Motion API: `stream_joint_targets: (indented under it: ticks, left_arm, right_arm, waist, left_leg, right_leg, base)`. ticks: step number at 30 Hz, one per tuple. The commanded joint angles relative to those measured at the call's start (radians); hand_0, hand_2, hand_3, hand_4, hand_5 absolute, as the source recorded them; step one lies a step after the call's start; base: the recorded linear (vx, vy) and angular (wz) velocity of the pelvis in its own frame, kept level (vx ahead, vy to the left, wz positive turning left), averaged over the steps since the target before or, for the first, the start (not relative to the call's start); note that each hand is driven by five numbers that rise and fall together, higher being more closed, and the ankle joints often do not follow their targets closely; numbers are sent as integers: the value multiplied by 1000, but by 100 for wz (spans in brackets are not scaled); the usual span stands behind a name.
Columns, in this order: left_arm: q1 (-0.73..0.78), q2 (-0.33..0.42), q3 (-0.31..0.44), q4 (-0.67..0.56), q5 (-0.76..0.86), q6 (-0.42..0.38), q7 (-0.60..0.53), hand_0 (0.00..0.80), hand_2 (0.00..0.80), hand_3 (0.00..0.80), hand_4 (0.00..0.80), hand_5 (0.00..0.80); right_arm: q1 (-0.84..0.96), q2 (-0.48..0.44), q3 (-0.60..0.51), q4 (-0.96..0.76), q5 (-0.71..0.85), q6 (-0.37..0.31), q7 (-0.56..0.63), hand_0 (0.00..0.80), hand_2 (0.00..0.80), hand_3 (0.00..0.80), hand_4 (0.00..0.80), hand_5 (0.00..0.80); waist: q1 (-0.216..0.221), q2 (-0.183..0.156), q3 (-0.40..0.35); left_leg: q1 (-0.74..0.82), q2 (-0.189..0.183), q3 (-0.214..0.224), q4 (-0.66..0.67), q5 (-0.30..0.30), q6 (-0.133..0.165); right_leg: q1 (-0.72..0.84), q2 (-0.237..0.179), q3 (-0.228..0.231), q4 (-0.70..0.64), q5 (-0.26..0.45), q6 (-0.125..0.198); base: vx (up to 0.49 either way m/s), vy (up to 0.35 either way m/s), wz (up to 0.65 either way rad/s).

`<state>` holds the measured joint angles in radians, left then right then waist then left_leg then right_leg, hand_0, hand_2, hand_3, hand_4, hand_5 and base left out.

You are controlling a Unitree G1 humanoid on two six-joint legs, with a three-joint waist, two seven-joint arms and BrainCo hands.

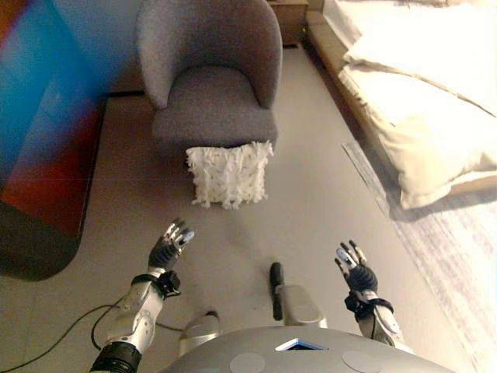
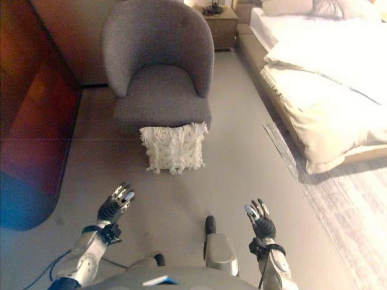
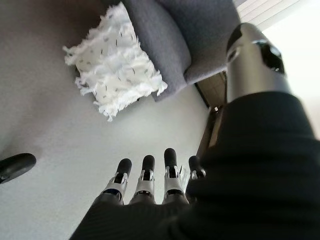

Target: Pick up the cushion and take it to the sofa

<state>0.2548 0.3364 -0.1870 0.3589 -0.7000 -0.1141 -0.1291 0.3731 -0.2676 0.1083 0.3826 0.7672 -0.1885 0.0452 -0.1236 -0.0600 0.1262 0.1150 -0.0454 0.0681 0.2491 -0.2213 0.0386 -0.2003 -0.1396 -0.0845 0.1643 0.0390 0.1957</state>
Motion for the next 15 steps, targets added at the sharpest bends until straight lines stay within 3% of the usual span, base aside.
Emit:
stream_joint_targets:
  ticks: [1, 3, 4, 5, 6, 8, 9, 10, 12, 13, 15]
  left_arm:
    - [36, 62, 45, -114, 20, -20, 3, 0, 0, 0, 0, 0]
    - [46, 51, 48, -118, 20, -17, 17, 0, 0, 0, 0, 0]
    - [56, 49, 57, -120, 9, -12, 15, 0, 0, 0, 0, 0]
    - [61, 47, 62, -119, 6, -11, 14, 0, 0, 0, 0, 0]
    - [59, 42, 64, -113, 2, -18, 17, 0, 0, 0, 0, 0]
    - [50, 42, 63, -111, 1, -30, 23, 0, 0, 0, 0, 0]
    - [46, 42, 61, -112, -3, -31, 29, 0, 0, 0, 0, 0]
    - [23, 37, 57, -117, 5, -46, 59, 0, 0, 0, 0, 0]
    - [-3, 31, 61, -125, -31, -51, 71, 0, 0, 0, 0, 0]
    - [-12, 28, 61, -129, -40, -52, 77, 0, 0, 0, 0, 0]
    - [-23, 28, 59, -123, -50, -62, 76, 0, 0, 0, 0, 0]
  right_arm:
    - [8, 5, 9, -34, 16, -11, 50, 0, 0, 0, 0, 0]
    - [8, 1, 20, -36, 22, -16, 53, 0, 0, 0, 0, 0]
    - [8, -3, 26, -48, 11, -15, 48, 0, 0, 0, 0, 0]
    - [8, -5, 28, -52, 1, -15, 43, 0, 0, 0, 0, 0]
    - [8, -16, 35, -65, -6, -18, 39, 0, 0, 0, 0, 0]
    - [3, -27, 43, -74, 1, -19, 49, 0, 0, 0, 0, 0]
    - [0, -30, 45, -77, -2, -16, 50, 0, 0, 0, 0, 0]
    - [-15, -45, 41, -57, -20, -10, 71, 0, 0, 0, 0, 0]
    - [-41, -68, 35, -16, -33, -13, 111, 0, 0, 0, 0, 0]
    - [-53, -71, 34, -2, -32, -19, 120, 0, 0, 0, 0, 0]
    - [-75, -74, 36, 7, -18, -21, 120, 0, 0, 0, 0, 0]
  waist:
    - [-25, -3, -47]
    - [-33, 4, -61]
    - [-38, 28, -73]
    - [-43, 34, -78]
    - [-59, 42, -89]
    - [-67, 23, -96]
    - [-67, 21, -97]
    - [-52, 1, -91]
    - [-29, -25, -77]
    - [-16, -40, -65]
    - [2, -52, -46]
  left_leg:
    - [196, -66, -2, -105, -75, 58]
    - [208, -42, 33, -71, 13, 25]
    - [223, 0, 66, -24, 60, -7]
    - [228, 16, 85, -7, 82, -22]
    - [205, 74, 114, 84, 218, -76]
    - [155, 105, 132, 187, 309, -100]
    - [140, 114, 132, 215, 322, -105]
    - [32, 123, 116, 384, 349, -109]
    - [-118, 138, 107, 537, 325, -93]
    - [-185, 145, 105, 570, 300, -77]
    - [-254, 161, 97, 507, 284, -57]
  right_leg:
    - [-108, 33, -94, -232, 223, -22]
    - [-85, 41, -123, -217, 197, -50]
    - [-66, 63, -124, -166, 154, -63]
    - [-63, 67, -123, -137, 138, -72]
    - [-48, 84, -85, -98, 117, -103]
    - [-27, 80, -57, -84, 101, -135]
    - [-17, 82, -51, -81, 93, -141]
    - [41, 80, -32, -92, 63, -166]
    - [101, 72, -2, -102, 42, -192]
    - [129, 68, 20, -110, 39, -198]
    - [165, 74, 53, -113, 25, -206]
  base:
    - [577, -138, 26]
    - [520, -142, 9]
    - [522, -113, -12]
    - [575, -157, -10]
    - [377, -145, -8]
    - [297, -165, -2]
    - [384, -215, -9]
    - [431, -194, -26]
    - [366, -146, -49]
    - [246, -46, -55]
    - [260, 7, -46]
